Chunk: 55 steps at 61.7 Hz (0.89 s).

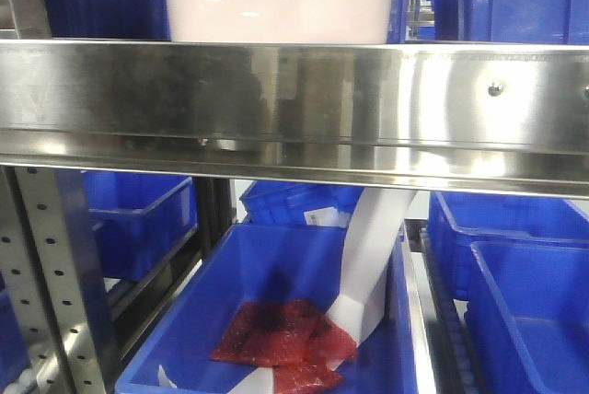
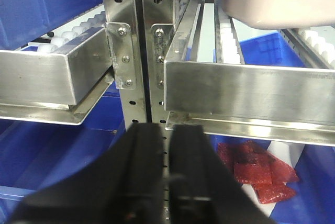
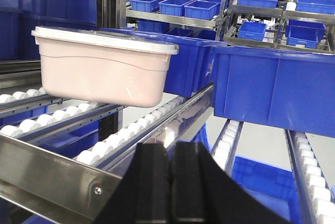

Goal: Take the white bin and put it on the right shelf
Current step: 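Open both grippers and release the bin on the shelf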

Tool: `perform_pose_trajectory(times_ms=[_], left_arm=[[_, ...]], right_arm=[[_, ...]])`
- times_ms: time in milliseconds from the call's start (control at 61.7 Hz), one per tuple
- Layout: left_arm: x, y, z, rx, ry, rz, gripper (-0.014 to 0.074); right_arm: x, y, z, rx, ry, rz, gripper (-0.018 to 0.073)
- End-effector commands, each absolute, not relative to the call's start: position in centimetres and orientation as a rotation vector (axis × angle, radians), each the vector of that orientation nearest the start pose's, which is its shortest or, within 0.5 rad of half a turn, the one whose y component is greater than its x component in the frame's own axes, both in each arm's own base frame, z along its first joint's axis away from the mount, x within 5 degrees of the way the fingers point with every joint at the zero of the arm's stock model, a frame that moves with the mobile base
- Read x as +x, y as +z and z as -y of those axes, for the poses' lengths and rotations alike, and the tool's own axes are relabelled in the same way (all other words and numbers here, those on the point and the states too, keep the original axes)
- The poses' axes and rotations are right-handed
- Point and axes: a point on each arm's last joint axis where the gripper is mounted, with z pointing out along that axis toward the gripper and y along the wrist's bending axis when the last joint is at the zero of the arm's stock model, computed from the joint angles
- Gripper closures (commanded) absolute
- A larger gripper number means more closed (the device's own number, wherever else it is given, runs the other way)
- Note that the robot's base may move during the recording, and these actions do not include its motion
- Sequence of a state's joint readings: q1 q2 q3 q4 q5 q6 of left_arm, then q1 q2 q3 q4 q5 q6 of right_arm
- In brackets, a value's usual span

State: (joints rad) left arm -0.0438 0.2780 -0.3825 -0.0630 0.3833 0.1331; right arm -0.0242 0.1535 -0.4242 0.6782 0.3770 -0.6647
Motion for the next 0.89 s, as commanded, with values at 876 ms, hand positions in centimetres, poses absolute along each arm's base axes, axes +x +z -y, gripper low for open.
perform_pose_trajectory(times_ms=[876], left_arm=[[7.05, 30.55, 0.54, 0.11, -0.007, -1.656, 0.0715]], right_arm=[[4.25, 33.09, -1.64, -0.13, 0.126, -1.434, 0.0491]])
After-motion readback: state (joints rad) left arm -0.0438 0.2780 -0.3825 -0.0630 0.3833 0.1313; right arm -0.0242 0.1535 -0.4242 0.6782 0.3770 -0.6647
